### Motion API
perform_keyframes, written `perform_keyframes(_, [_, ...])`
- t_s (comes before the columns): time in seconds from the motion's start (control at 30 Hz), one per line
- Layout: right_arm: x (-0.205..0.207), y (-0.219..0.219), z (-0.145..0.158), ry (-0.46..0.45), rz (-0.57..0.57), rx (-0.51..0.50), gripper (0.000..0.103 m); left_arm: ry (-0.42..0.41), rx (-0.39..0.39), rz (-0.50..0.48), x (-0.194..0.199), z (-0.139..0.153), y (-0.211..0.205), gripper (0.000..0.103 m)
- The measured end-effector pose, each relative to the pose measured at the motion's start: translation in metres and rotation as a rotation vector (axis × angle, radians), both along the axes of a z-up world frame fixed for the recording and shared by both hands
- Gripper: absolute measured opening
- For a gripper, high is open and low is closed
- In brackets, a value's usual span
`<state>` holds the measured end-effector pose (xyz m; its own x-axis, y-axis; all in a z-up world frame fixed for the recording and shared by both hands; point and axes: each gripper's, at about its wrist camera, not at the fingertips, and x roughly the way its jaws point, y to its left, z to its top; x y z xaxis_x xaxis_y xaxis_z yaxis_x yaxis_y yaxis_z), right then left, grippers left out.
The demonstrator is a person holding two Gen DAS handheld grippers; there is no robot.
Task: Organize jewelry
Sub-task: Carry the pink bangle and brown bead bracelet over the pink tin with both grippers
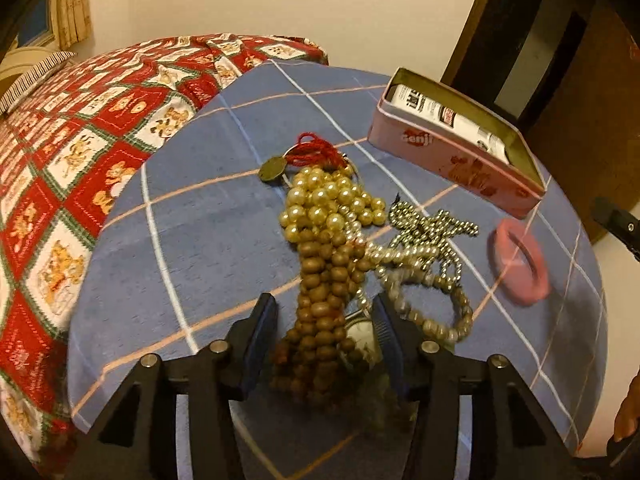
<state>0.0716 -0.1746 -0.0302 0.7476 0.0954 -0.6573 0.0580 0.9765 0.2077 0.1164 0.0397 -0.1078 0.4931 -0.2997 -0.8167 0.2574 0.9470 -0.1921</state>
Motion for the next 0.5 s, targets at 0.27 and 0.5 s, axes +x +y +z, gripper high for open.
perform_keyframes(0.27, [0.002,-0.013,-0.019,0.064,-0.024,-0.022,0.024,-0.103,-0.083,0.024,-0.003,0.027,0.016,0.022])
perform_keyframes(0.5, [0.017,-0.004,-0.057,0.162,0.002,-0.046,0.071,-0.229,-0.149,-0.018,-0.009,0.071,0.011,0.022])
